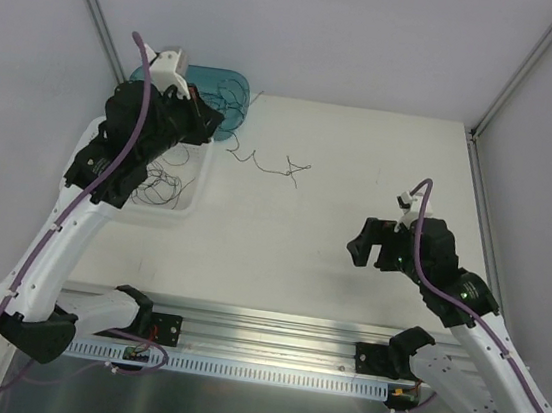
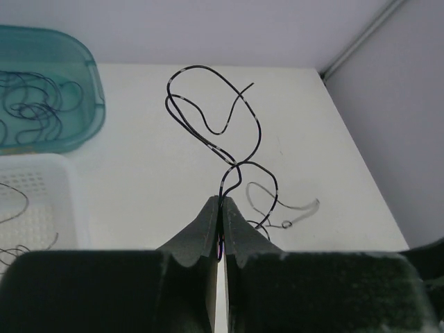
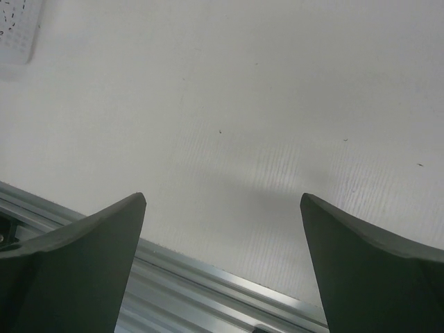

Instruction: Untangle the cables

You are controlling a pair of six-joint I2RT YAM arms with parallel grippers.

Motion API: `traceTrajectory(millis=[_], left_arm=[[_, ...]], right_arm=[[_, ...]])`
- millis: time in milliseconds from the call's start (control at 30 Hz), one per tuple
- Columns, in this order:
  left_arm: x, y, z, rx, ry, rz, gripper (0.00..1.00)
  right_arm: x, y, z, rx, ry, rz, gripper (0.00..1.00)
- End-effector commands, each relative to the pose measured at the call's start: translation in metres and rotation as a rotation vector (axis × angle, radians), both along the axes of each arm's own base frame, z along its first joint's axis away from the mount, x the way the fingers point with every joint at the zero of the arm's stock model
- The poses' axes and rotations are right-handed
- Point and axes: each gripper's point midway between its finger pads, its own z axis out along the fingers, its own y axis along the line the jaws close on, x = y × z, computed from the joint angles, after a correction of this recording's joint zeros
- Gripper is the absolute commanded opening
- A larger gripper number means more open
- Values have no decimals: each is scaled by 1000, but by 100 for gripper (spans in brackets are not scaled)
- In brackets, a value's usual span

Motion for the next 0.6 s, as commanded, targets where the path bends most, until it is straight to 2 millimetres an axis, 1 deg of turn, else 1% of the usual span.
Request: traceTrajectory(millis=[0, 33, 67, 133, 167, 200, 267, 300, 333, 400, 433, 467, 500, 533, 567], left_arm=[[13, 35, 31, 15, -79, 103, 1], [16, 43, 33, 18, -83, 127, 1], [24, 64, 36, 19, -86, 191, 1], [30, 85, 36, 22, -81, 254, 0], [34, 95, 36, 22, -80, 287, 0], [37, 115, 36, 24, -76, 345, 0], [40, 133, 38, 25, -79, 397, 0], [42, 149, 36, 29, -73, 441, 0], [43, 154, 35, 36, -72, 453, 0], [49, 176, 22, 47, -40, 516, 0], [52, 189, 8, 61, -7, 562, 0], [56, 195, -5, 69, 24, 581, 0], [59, 209, -17, 76, 53, 619, 0], [62, 215, -28, 80, 78, 640, 0], [67, 222, -55, 90, 143, 654, 0]], right_arm=[[-4, -7, 5, -27, -15, 0, 99], [-5, -8, 5, -27, -17, 1, 100], [-6, -9, 3, -32, -15, -2, 99], [-7, -10, 5, -28, -25, 0, 100], [-8, -11, 3, -33, -21, -1, 97], [-9, -12, 3, -35, -24, -3, 97], [-11, -14, 3, -41, -27, 1, 97], [-11, -15, 3, -45, -26, 0, 97], [-12, -15, 1, -47, -22, 1, 97], [-13, -15, 1, -49, -18, 9, 97], [-14, -15, 0, -51, -15, 9, 97], [-14, -14, 0, -48, -15, 15, 97], [-15, -14, -1, -49, -14, 17, 97], [-15, -14, -1, -47, -13, 17, 97], [-15, -14, -1, -49, -12, 18, 97]])
